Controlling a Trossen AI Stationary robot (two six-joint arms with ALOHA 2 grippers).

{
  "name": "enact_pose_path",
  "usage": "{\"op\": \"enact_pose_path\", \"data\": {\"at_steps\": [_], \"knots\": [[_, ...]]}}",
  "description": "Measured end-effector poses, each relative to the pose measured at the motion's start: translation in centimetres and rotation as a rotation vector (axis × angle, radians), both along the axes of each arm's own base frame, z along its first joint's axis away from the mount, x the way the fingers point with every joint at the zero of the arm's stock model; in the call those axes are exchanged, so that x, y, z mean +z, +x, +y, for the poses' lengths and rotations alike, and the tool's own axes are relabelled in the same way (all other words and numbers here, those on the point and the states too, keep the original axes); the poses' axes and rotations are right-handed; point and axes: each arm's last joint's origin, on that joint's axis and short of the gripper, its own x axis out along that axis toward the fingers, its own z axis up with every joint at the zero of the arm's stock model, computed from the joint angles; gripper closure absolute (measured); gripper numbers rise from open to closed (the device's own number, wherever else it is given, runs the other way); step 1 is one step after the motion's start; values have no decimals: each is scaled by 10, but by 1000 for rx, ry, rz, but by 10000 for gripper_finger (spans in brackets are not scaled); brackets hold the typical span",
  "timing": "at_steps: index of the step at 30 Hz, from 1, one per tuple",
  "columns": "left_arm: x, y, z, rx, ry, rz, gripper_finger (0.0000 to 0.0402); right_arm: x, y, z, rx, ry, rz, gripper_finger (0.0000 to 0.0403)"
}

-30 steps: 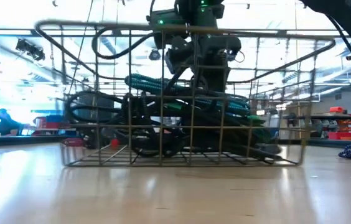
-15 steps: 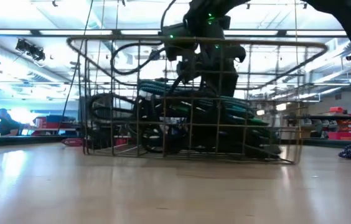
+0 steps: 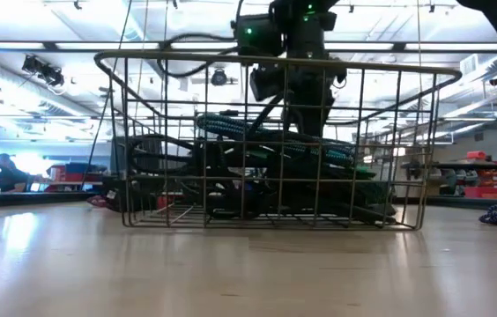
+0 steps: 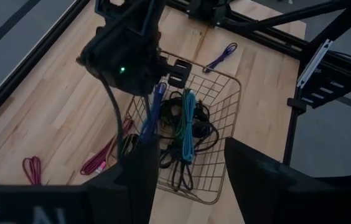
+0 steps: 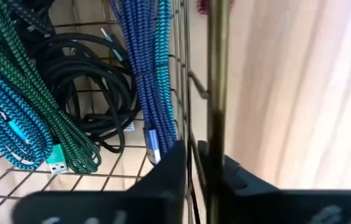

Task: Pick and place USB-C Cables
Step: Move the wire basket to the center of the table, then put the white charger cable into the wire basket

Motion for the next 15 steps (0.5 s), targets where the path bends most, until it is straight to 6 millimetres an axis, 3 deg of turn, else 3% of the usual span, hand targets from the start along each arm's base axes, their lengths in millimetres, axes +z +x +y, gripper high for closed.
{"op": "enact_pose_path", "data": {"at_steps": [9, 15], "knots": [[0, 0, 0, 5, -5, -1, 214, 3, 3, 19, 24, 5, -24, 292], [0, 0, 1, -9, 13, 2, 214, 24, 7, 30, 56, -10, -64, 282]]}}
